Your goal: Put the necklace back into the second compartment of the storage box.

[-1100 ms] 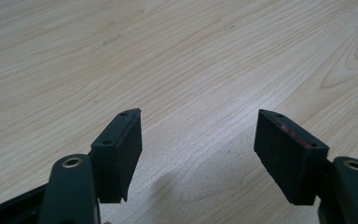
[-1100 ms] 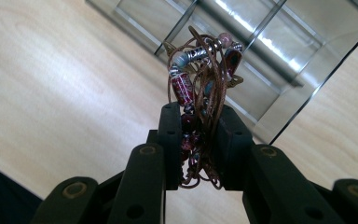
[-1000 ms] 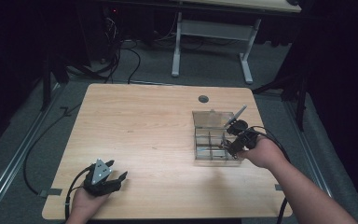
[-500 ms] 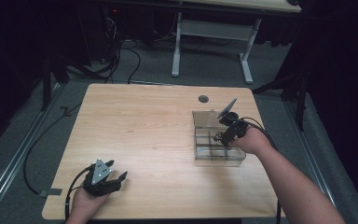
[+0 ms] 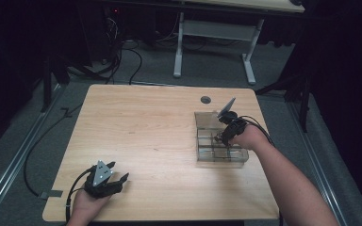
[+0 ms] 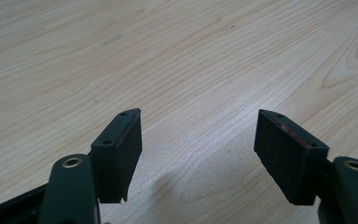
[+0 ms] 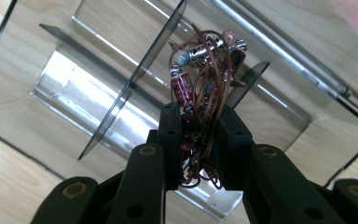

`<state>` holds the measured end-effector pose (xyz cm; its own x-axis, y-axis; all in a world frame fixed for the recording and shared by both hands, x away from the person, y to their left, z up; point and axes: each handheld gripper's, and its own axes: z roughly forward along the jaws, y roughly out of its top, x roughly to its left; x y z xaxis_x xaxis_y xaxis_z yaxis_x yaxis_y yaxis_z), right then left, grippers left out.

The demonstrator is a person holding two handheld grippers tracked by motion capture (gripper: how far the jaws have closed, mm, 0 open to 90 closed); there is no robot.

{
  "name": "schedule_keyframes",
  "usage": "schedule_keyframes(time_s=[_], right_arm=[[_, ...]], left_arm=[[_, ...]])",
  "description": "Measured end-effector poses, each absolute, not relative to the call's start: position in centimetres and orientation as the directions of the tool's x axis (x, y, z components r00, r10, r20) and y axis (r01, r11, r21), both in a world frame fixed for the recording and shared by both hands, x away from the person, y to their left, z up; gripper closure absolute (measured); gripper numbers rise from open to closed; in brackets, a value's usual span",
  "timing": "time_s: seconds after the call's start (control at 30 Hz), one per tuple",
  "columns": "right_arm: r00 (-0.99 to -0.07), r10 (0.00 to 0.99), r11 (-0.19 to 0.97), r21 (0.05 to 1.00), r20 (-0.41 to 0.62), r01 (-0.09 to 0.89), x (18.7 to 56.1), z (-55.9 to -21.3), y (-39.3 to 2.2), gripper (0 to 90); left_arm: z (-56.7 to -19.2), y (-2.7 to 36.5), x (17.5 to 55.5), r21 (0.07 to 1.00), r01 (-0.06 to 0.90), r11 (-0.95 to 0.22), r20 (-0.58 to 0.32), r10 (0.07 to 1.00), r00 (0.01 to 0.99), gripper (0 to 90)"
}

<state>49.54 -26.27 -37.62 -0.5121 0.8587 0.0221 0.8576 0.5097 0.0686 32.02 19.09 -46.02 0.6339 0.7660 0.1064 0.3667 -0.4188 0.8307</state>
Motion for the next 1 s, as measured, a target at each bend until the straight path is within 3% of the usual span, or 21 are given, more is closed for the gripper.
schedule_keyframes(time_s=[1.0], right_arm=[[-0.527, 0.849, 0.525, 0.055, 0.037, 0.849, 50.3, -38.8, -25.6, 79.6]], left_arm=[[-46.0, 19.0, 32.0, 0.83, 0.365, -0.423, 0.11, 0.764, 0.636, 32.6]])
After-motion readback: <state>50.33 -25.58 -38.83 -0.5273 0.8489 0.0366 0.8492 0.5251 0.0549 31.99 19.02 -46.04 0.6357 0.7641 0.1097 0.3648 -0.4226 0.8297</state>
